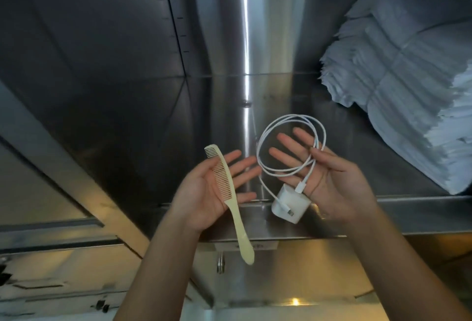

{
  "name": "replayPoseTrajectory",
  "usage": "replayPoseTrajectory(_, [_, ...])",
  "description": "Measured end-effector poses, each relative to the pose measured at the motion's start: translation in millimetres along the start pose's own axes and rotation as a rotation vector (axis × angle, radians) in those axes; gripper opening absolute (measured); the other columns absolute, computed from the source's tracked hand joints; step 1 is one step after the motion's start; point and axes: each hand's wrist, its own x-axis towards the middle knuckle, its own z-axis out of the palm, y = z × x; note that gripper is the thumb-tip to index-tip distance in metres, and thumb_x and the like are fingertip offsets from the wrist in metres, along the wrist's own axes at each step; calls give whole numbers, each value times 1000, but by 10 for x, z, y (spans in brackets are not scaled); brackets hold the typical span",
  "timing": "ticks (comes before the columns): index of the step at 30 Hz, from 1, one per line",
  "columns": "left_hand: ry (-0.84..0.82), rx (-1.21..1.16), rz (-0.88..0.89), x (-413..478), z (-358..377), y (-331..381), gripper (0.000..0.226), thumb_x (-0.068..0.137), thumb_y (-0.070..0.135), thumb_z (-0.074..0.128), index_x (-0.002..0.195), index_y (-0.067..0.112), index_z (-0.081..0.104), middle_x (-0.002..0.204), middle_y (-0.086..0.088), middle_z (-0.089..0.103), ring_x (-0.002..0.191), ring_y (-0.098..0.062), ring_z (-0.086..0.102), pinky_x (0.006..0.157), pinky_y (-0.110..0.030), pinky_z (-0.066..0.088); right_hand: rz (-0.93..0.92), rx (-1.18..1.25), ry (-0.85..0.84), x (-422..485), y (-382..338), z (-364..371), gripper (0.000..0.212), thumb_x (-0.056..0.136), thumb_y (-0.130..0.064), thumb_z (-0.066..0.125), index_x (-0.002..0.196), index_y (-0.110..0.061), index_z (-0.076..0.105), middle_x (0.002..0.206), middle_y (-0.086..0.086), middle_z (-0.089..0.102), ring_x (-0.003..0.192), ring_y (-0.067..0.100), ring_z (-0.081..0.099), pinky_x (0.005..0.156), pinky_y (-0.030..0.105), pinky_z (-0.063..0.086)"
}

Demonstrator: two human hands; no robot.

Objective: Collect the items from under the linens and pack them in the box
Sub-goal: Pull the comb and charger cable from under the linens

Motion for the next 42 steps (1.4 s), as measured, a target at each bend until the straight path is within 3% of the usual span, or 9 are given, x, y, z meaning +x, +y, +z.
replayPoseTrajectory(17, [264,76,-33,649,-360,299,40,100,31,25,126,9,45,103,-12,67,88,-24,67,70,-42,49,308,-81,-24,996,22,-339,34,78,-12,48,102,-9,72,118,18,64,104,37,62,81,54,52])
replayPoseTrajectory(20, [321,131,-10,745,-353,302,31,100,28,26,119,11,45,105,-16,65,88,-27,66,66,-39,48,366,-113,-4,1108,3,-374,37,69,-11,60,104,-7,70,118,18,64,103,37,63,81,55,51])
replayPoseTrajectory(26, [426,239,40,873,-315,352,18,100,16,30,97,12,47,109,-21,61,83,-30,66,63,-39,48,425,-157,31,1243,-19,-411,42,79,-10,44,119,-6,55,114,17,66,98,35,66,78,50,52])
replayPoseTrajectory(31, [519,289,99,971,-255,439,25,99,16,35,116,2,47,109,-18,60,85,-28,64,67,-39,51,483,-213,58,1279,-70,-373,41,79,-10,44,118,-4,54,108,16,68,89,32,69,68,42,57])
replayPoseTrajectory(34, [566,321,147,1004,-234,516,39,99,22,35,131,0,41,125,-18,53,107,-29,57,83,-38,46,499,-255,83,1296,-102,-335,28,88,-6,39,111,-4,55,100,15,70,82,29,70,63,37,57])
replayPoseTrajectory(36, [605,372,206,1008,-239,538,40,99,24,36,134,6,42,133,-14,50,117,-25,52,92,-34,38,508,-287,97,1304,-109,-307,22,94,-7,35,104,-5,55,95,15,71,77,27,70,60,34,57])
replayPoseTrajectory(38, [643,476,290,986,-247,503,34,98,21,41,129,12,49,131,-8,54,114,-17,53,89,-23,38,508,-335,113,1302,-111,-277,17,95,-9,37,102,-6,53,93,16,70,72,25,71,56,31,56])
replayPoseTrajectory(40, [660,698,396,930,-260,417,30,96,17,47,125,15,55,127,-3,58,108,-8,54,81,-10,39,477,-401,143,1295,-117,-261,15,96,-9,39,104,-4,50,95,18,67,68,23,70,53,29,57])
replayPoseTrajectory(42, [612,994,485,853,-283,295,33,93,15,52,126,13,55,128,-2,57,112,-7,53,91,-11,38,415,-492,183,1283,-136,-249,15,96,-7,38,104,0,49,97,21,65,67,24,69,52,29,56])
